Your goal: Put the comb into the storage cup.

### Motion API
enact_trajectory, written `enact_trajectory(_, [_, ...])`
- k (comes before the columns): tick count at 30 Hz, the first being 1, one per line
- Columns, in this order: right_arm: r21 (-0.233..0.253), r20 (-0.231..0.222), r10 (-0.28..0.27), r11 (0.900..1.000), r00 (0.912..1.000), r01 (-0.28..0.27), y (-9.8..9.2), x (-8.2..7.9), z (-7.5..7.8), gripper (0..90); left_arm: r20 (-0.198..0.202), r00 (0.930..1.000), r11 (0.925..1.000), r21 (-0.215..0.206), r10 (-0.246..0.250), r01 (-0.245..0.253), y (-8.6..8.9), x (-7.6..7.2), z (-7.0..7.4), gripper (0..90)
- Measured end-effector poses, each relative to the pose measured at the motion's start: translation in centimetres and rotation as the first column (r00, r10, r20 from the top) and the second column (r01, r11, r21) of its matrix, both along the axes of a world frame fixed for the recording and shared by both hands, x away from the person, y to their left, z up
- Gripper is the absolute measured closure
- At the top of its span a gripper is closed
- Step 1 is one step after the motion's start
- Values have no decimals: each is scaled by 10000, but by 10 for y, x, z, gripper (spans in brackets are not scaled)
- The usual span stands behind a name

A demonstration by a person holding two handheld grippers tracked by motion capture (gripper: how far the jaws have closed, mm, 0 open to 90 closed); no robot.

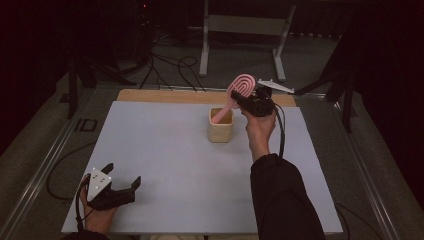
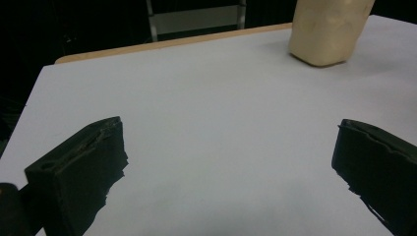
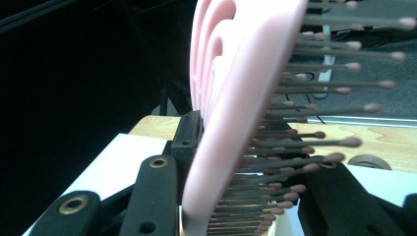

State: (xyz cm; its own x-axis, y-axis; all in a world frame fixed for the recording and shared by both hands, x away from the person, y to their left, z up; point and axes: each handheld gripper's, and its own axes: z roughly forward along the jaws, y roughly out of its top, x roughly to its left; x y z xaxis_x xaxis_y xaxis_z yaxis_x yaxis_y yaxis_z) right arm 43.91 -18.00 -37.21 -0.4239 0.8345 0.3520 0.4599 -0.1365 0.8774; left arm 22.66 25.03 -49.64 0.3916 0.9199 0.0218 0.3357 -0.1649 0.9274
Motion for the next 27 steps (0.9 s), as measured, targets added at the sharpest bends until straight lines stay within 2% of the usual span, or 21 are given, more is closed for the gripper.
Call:
enact_trajectory(12, [-269,-50,11,9996,10000,-12,5,1,-5,634,-24,10000,10000,-4,-10,10,0,0,0,4])
enact_trajectory(27, [-239,-190,-80,9997,9998,75,5,2,-11,633,-45,10000,10000,5,2,-2,0,0,-1,5])
